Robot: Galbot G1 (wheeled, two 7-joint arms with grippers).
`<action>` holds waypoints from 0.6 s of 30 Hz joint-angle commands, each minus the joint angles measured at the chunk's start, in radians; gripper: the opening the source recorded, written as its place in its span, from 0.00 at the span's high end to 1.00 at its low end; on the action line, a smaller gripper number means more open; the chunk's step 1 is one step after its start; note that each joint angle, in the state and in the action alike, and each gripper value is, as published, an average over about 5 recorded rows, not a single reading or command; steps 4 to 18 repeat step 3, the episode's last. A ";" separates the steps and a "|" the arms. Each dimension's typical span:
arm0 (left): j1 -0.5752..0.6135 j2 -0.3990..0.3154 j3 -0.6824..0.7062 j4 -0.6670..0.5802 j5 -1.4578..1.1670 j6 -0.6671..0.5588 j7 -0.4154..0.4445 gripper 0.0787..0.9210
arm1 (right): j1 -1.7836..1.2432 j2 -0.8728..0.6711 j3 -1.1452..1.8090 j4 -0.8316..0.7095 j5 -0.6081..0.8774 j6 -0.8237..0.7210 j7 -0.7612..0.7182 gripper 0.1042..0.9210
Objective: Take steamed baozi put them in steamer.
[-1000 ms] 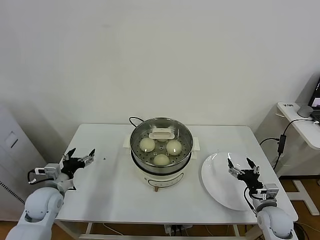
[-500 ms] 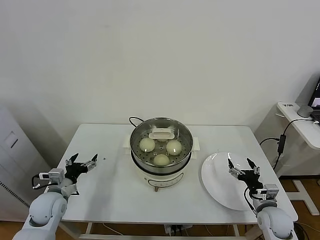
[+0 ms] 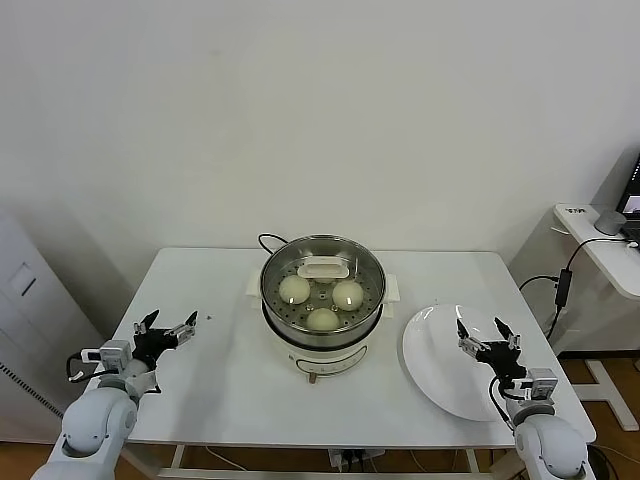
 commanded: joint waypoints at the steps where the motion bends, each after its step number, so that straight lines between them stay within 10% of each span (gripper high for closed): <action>1: 0.006 -0.007 -0.001 -0.009 0.005 0.004 0.000 0.12 | -0.001 0.000 0.000 0.003 -0.021 -0.002 -0.003 0.12; 18: 0.006 -0.008 -0.002 -0.010 0.005 0.004 0.000 0.12 | -0.001 -0.001 0.000 0.003 -0.023 -0.002 -0.004 0.12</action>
